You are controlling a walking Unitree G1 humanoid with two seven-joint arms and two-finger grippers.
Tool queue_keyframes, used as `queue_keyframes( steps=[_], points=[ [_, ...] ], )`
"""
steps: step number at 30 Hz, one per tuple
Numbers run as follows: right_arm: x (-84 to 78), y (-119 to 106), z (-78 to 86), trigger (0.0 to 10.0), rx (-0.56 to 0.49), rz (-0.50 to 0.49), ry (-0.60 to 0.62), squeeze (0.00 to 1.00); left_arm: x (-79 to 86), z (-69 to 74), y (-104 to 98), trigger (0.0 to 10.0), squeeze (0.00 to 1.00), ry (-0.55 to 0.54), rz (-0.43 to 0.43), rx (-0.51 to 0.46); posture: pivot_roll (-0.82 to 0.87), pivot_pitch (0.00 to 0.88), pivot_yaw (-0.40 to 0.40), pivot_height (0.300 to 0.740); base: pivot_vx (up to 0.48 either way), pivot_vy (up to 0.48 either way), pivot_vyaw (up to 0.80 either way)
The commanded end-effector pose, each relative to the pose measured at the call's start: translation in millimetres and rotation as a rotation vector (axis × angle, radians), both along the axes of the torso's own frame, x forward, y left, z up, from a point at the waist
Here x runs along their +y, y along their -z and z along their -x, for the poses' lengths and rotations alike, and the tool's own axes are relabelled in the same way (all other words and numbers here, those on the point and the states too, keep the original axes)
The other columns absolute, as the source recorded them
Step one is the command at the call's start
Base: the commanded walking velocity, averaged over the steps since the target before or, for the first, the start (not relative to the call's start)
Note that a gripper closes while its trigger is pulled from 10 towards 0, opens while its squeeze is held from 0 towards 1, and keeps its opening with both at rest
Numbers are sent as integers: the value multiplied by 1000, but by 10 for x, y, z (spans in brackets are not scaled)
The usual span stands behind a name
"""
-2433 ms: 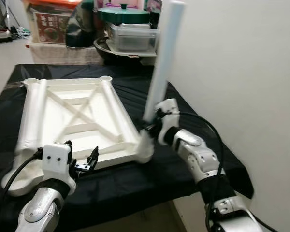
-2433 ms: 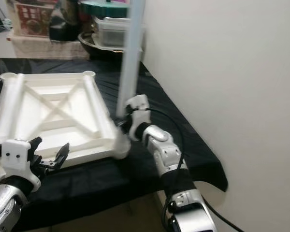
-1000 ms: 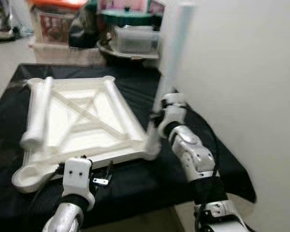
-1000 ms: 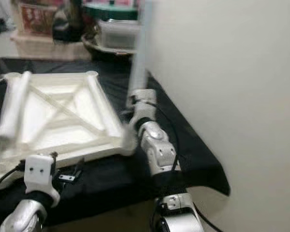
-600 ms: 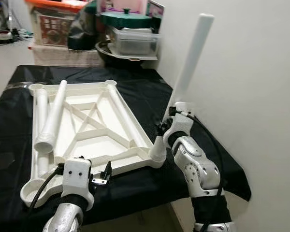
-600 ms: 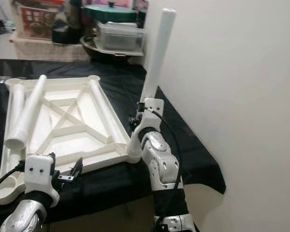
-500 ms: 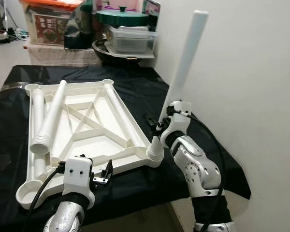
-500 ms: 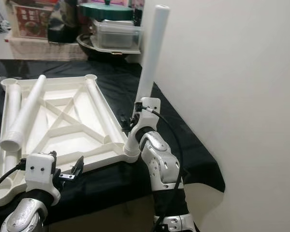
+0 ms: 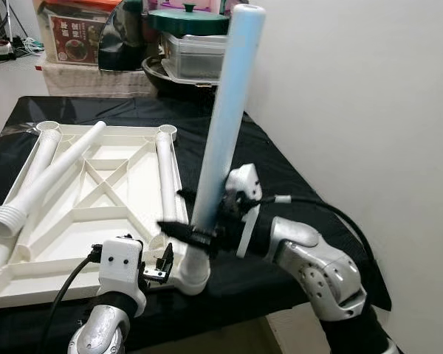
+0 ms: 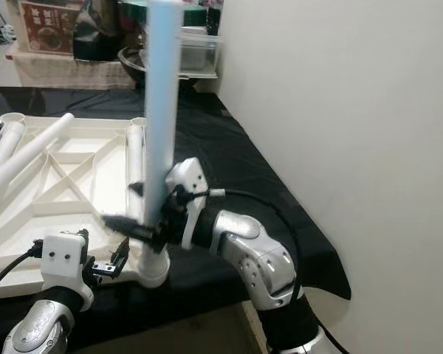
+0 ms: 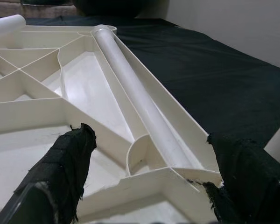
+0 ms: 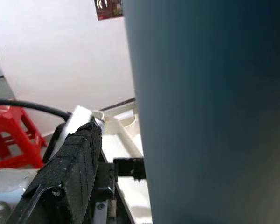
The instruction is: Building children table
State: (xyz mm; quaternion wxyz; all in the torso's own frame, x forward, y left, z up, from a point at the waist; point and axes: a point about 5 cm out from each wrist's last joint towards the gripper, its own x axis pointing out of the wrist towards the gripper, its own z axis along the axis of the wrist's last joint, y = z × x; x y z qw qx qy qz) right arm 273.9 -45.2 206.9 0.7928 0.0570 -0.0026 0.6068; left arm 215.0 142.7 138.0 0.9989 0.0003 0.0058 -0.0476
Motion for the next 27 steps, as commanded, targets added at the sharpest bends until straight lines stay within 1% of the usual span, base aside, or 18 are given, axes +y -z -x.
queue_keyframes(
  steps=[1,2,3,7,8,9,10,11,12,13,14,17,20,21,23,25,26,27],
  points=[
    [27,69,-40,10000,9,29,-1,0,-9,-5,10,10000,0,6,-11,-1,182,0,-172,740,0,0,0],
    [48,93,-123,9059,17,32,53,0,-4,-5,10,10000,0,4,-13,-1,191,0,-179,740,0,0,0],
    [42,117,-256,0,40,36,159,0,3,-1,14,10000,0,0,-15,0,197,0,-182,740,0,0,0],
    [-21,139,-440,0,82,42,338,0,8,7,23,10000,0,-3,-17,1,196,0,-181,740,0,0,0],
    [-92,163,-536,0,118,44,459,0,6,13,28,10000,0,-2,-17,3,188,0,-177,740,0,0,0],
    [-92,163,-536,0,118,44,459,0,6,13,28,10000,0,-2,-17,3,188,0,-177,740,0,0,0],
    [-233,239,-666,0,192,63,670,0,4,16,32,10000,0,0,-16,4,187,0,-178,740,0,0,0],
    [-233,239,-666,0,192,63,670,0,4,16,32,10000,0,0,-16,4,187,0,-178,740,0,0,0],
    [-510,418,-777,0,333,87,1023,0,3,17,39,10000,0,2,-15,5,183,0,-175,740,0,0,0],
    [-510,418,-777,0,333,87,1023,0,3,17,39,10000,0,2,-15,5,183,0,-175,740,0,0,0],
    [-614,503,-748,0,375,103,1154,0,2,17,42,10000,0,2,-16,5,184,0,-174,740,0,0,0],
    [-634,532,-692,0,388,111,1219,0,4,16,44,10000,0,2,-16,5,185,0,-173,740,0,0,0],
    [-443,502,-585,0,384,125,1170,0,12,8,49,10000,0,-1,-18,5,178,0,-167,740,0,0,0],
    [-313,451,-552,10000,378,91,1101,0,13,3,52,10000,0,0,-19,5,176,0,-165,740,0,0,0],
    [-165,368,-536,10000,349,49,1010,0,9,-7,57,10000,0,2,-20,4,175,0,-163,740,0,0,0],
    [-165,368,-536,10000,349,49,1010,0,9,-7,57,10000,0,2,-20,4,175,0,-163,740,0,0,0],
    [-142,324,-550,10000,336,11,983,1000,5,-12,59,10000,0,4,-20,4,175,0,-164,740,0,0,0],
    [-142,324,-550,10000,336,11,983,1000,5,-12,59,10000,0,4,-20,4,175,0,-164,740,0,0,0]
  ],
)
